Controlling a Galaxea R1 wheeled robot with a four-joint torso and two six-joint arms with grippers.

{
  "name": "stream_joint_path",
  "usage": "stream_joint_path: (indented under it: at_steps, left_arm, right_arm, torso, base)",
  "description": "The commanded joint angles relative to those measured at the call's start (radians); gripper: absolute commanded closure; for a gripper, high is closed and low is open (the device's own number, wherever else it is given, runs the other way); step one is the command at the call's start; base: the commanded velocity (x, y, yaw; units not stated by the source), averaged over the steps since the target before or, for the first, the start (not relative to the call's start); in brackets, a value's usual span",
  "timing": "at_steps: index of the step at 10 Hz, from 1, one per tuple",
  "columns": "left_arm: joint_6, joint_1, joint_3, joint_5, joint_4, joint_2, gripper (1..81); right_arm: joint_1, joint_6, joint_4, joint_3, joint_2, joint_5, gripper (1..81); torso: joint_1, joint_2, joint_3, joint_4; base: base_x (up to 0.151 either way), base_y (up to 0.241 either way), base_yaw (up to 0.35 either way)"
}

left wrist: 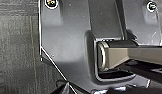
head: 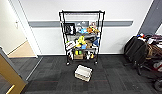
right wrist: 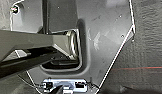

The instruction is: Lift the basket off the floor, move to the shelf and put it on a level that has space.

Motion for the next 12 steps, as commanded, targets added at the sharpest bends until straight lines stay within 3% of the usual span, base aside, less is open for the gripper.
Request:
stream_joint_path:
  at_steps: [1, 12]
  left_arm:
    - [0.006, -0.024, 0.0, 0.061, 0.007, -0.002, 1.0]
    - [0.007, -0.007, 0.002, 0.061, 0.007, -0.009, 1.0]
  right_arm:
    - [0.018, 0.005, -0.002, 0.005, 0.005, -0.058, 1.0]
    - [0.021, 0.003, -0.005, 0.005, 0.013, -0.058, 1.0]
  torso:
    - [0.0, 0.0, 0.0, 0.0]
    - [0.001, 0.001, 0.0, 0.0]
  base:
    - [0.089, 0.0, 0.0]
    - [0.108, 0.0, 0.0]
